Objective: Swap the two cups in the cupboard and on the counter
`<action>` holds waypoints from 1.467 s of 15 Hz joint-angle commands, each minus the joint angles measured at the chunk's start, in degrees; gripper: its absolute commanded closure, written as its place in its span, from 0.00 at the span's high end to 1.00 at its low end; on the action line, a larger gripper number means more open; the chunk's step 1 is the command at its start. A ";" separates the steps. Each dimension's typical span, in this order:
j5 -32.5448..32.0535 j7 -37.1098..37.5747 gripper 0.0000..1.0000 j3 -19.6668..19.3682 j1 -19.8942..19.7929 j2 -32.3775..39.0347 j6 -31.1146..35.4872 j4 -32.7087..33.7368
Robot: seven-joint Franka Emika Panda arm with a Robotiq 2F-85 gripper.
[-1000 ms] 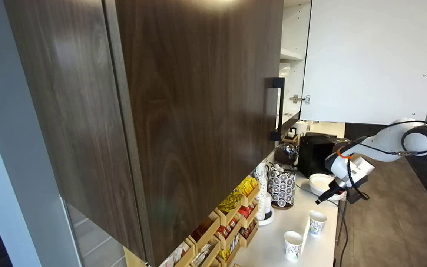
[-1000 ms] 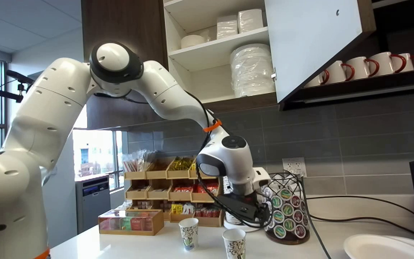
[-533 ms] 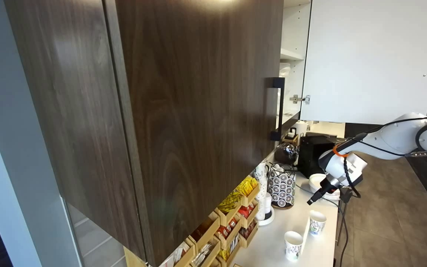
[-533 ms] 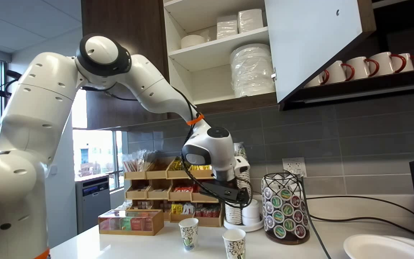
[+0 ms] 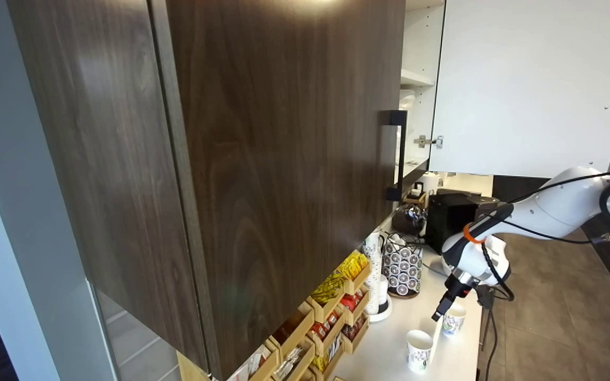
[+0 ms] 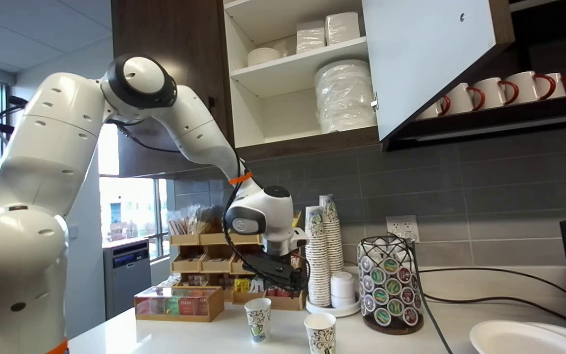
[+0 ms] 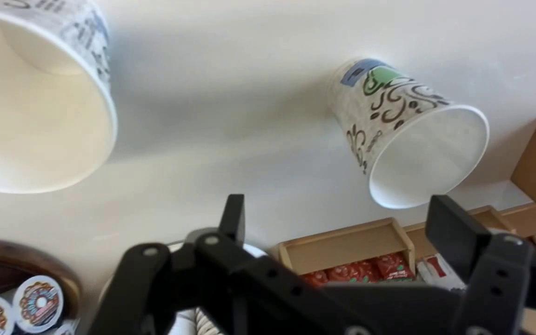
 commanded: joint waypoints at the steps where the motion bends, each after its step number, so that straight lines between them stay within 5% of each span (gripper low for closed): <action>1: -2.51 3.24 1.00 0.25 2.22 0.21 0.46 -1.67; 16: 1.48 6.16 1.00 1.28 3.07 7.12 -1.05 3.25; 17: 1.40 6.45 0.95 1.24 3.17 7.62 -1.05 3.66; 18: 1.38 6.57 0.77 1.22 3.22 8.00 -0.99 3.99; 19: 1.27 6.88 0.82 1.19 3.21 8.67 -1.09 4.51; 22: 1.15 7.39 0.53 1.30 3.23 10.48 -1.30 5.48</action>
